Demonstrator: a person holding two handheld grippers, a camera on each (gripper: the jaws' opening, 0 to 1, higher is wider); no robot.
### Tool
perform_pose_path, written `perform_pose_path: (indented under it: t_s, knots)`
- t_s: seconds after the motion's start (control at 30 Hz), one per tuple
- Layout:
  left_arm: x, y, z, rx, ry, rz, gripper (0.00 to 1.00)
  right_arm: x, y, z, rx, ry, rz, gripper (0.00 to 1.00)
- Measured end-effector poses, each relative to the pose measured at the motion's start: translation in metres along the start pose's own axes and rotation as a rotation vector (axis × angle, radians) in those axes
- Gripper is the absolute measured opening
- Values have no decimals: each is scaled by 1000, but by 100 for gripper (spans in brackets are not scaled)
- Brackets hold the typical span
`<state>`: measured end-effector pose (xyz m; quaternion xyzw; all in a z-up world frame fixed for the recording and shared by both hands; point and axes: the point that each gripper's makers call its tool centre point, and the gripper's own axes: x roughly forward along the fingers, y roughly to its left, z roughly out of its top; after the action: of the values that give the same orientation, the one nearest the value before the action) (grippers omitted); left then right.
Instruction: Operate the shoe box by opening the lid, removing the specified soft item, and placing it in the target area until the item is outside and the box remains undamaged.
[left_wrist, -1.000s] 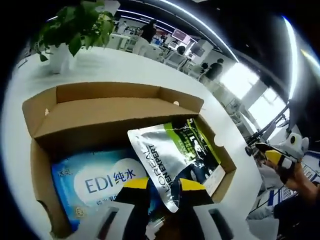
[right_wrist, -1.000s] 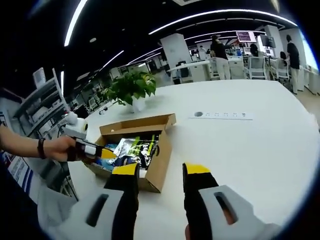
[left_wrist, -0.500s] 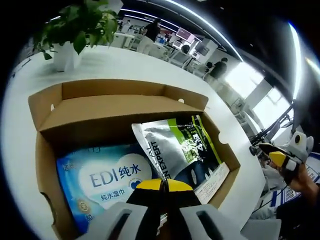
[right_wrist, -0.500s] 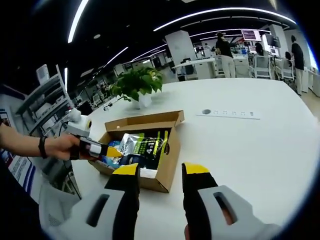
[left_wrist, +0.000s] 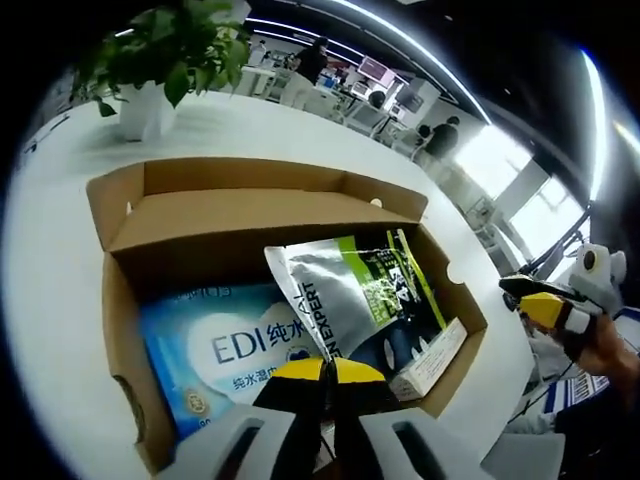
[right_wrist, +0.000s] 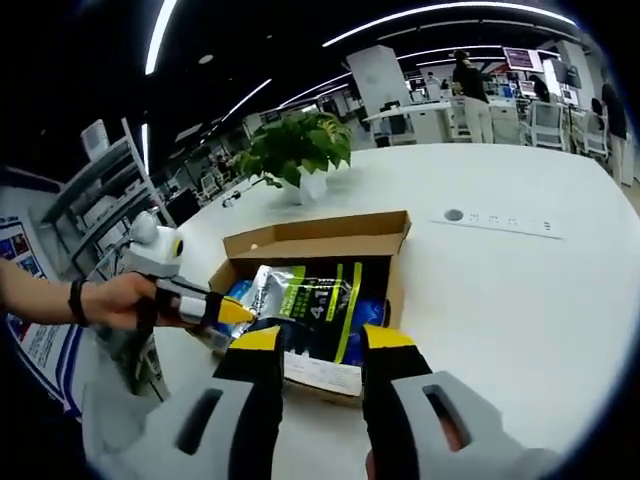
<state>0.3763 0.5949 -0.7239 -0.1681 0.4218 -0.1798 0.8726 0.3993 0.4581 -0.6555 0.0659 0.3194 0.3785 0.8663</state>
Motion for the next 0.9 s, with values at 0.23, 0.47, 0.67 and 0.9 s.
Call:
perform_pose_path:
  t_s: [0.23, 0.47, 0.67, 0.9]
  knots:
    - [1, 7, -10, 25, 34, 6, 0, 38, -1, 2, 5, 79, -12, 23]
    - [3, 11, -10, 26, 38, 0, 0, 59, -3, -5, 7, 137, -14, 23]
    - [2, 11, -10, 25, 35, -8, 0, 66, -7, -11, 18, 165, -19, 23]
    - [3, 10, -10, 30, 33, -14, 0, 72, -12, -18, 19, 199, -26, 20]
